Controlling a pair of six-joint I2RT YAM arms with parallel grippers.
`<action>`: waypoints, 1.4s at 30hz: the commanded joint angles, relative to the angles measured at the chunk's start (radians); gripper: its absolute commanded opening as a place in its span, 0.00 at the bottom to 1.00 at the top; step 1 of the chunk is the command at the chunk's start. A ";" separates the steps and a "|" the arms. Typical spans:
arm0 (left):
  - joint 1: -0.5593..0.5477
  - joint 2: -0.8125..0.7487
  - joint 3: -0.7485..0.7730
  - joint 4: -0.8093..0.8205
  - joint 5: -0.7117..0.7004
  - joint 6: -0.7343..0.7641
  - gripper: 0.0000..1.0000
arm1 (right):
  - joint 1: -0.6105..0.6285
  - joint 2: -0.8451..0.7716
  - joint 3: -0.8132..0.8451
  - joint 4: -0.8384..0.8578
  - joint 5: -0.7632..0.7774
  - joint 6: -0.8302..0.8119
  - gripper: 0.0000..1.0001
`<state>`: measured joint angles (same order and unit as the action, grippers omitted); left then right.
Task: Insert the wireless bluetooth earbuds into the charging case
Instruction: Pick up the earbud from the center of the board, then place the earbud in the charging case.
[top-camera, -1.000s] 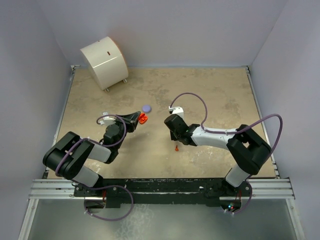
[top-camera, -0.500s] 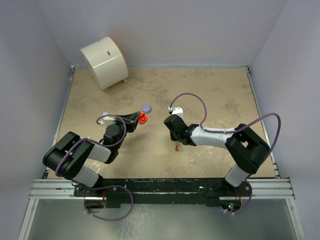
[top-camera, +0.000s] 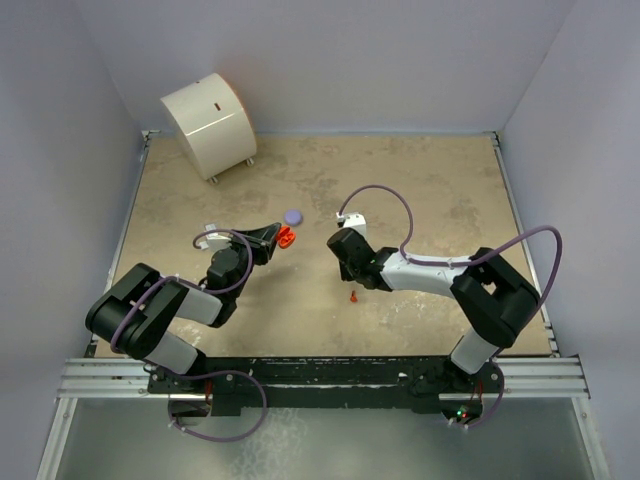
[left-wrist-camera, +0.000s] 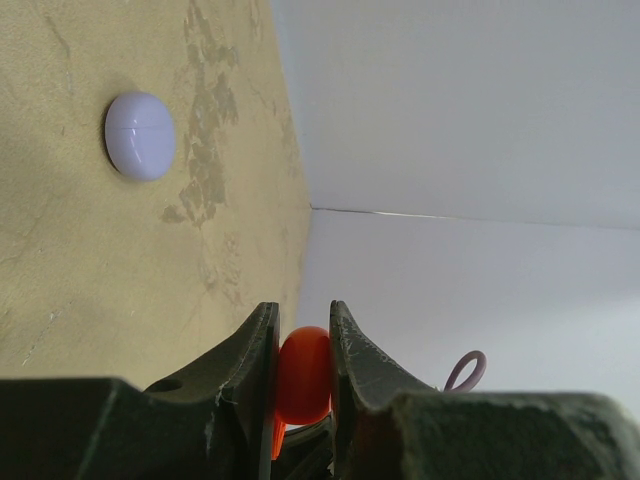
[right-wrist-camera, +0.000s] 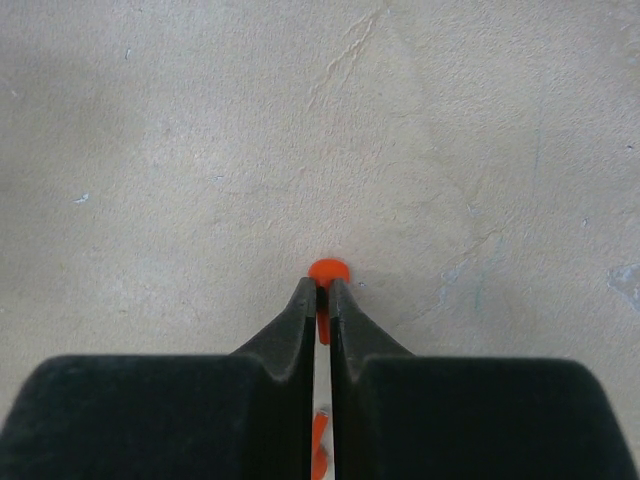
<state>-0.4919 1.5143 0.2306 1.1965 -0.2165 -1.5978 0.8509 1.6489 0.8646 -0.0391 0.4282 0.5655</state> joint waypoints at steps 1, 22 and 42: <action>0.005 -0.025 -0.003 0.068 -0.007 -0.013 0.00 | 0.007 -0.032 0.033 0.013 0.015 -0.004 0.00; 0.003 -0.059 0.062 0.014 0.036 -0.070 0.00 | 0.004 -0.447 -0.225 0.789 -0.050 -0.237 0.00; -0.052 -0.059 0.148 -0.065 0.013 -0.154 0.00 | 0.004 -0.263 -0.400 1.626 -0.170 -0.437 0.00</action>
<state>-0.5270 1.4769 0.3405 1.1271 -0.1837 -1.7336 0.8509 1.3659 0.4808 1.3514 0.2760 0.1852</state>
